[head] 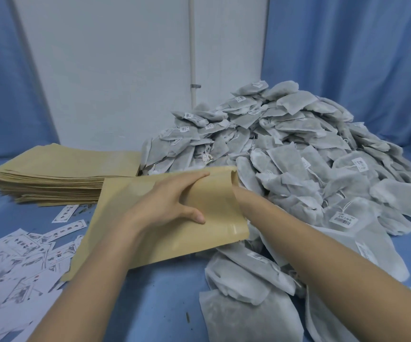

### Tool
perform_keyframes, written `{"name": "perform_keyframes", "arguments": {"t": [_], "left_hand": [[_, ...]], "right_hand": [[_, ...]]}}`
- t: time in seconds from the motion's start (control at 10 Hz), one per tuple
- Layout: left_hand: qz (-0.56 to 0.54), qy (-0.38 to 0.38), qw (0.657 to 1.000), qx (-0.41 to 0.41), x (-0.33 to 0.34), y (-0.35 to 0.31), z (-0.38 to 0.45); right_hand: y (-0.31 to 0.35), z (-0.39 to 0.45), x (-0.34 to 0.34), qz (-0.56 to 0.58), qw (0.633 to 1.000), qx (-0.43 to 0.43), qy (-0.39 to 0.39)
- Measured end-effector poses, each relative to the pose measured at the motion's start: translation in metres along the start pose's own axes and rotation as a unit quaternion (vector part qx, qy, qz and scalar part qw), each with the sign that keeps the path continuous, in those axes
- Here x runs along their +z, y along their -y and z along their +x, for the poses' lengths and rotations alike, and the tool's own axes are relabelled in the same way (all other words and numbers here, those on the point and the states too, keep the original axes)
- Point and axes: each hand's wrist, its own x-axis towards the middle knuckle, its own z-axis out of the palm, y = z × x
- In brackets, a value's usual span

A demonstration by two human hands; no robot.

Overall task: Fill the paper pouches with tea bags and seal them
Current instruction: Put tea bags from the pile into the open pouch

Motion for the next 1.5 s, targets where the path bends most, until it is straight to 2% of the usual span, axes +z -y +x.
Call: {"name": "perform_keyframes", "arguments": {"t": [0.1, 0.2, 0.3, 0.4, 0.5, 0.6, 0.7, 0.8, 0.9, 1.0, 1.1, 1.2, 1.4, 1.5], "left_hand": [[-0.009, 0.031, 0.999, -0.001, 0.008, 0.004, 0.001], [-0.037, 0.035, 0.999, -0.008, 0.016, 0.008, 0.002], [-0.048, 0.023, 0.999, -0.008, 0.013, 0.013, 0.004], [-0.065, 0.021, 0.998, -0.019, 0.008, 0.017, 0.006], [-0.063, 0.025, 0.998, -0.019, 0.008, 0.018, 0.007], [-0.065, 0.024, 0.997, -0.021, 0.008, 0.02, 0.008], [-0.071, 0.022, 0.997, -0.023, 0.006, 0.02, 0.007], [-0.07, 0.017, 0.997, -0.022, 0.006, 0.02, 0.007], [-0.067, 0.018, 0.997, -0.021, 0.005, 0.021, 0.006], [-0.07, 0.021, 0.997, -0.025, 0.0, 0.021, 0.005], [-0.073, 0.012, 0.997, -0.036, -0.009, 0.021, 0.003], [-0.081, 0.021, 0.996, -0.037, -0.016, 0.018, 0.002], [-0.134, 0.063, 0.989, -0.027, -0.025, 0.007, -0.001], [-0.176, 0.08, 0.981, -0.011, -0.028, -0.002, 0.0]], "right_hand": [[-0.001, -0.007, -0.005, -0.179, 0.983, 0.022, -0.022], [-0.052, 0.004, -0.076, -0.218, 0.946, -0.219, 0.093], [-0.062, 0.008, -0.093, -0.126, 0.934, -0.326, 0.071], [-0.08, 0.02, -0.11, -0.093, 0.936, -0.338, -0.044], [-0.094, 0.025, -0.129, -0.291, 0.924, -0.238, -0.064], [-0.096, 0.025, -0.115, -0.359, 0.908, -0.206, -0.06], [-0.097, 0.027, -0.112, -0.334, 0.917, -0.199, -0.089], [-0.098, 0.025, -0.112, -0.328, 0.925, -0.175, -0.084], [-0.101, 0.023, -0.122, -0.267, 0.942, -0.189, -0.074], [-0.102, 0.013, -0.146, -0.122, 0.96, -0.253, -0.024], [-0.095, 0.001, -0.155, 0.029, 0.935, -0.349, 0.047], [-0.083, -0.002, -0.143, 0.045, 0.915, -0.398, 0.042], [-0.054, -0.011, -0.103, -0.06, 0.88, -0.471, 0.034], [-0.039, -0.017, -0.091, -0.053, 0.877, -0.477, 0.038]]}}
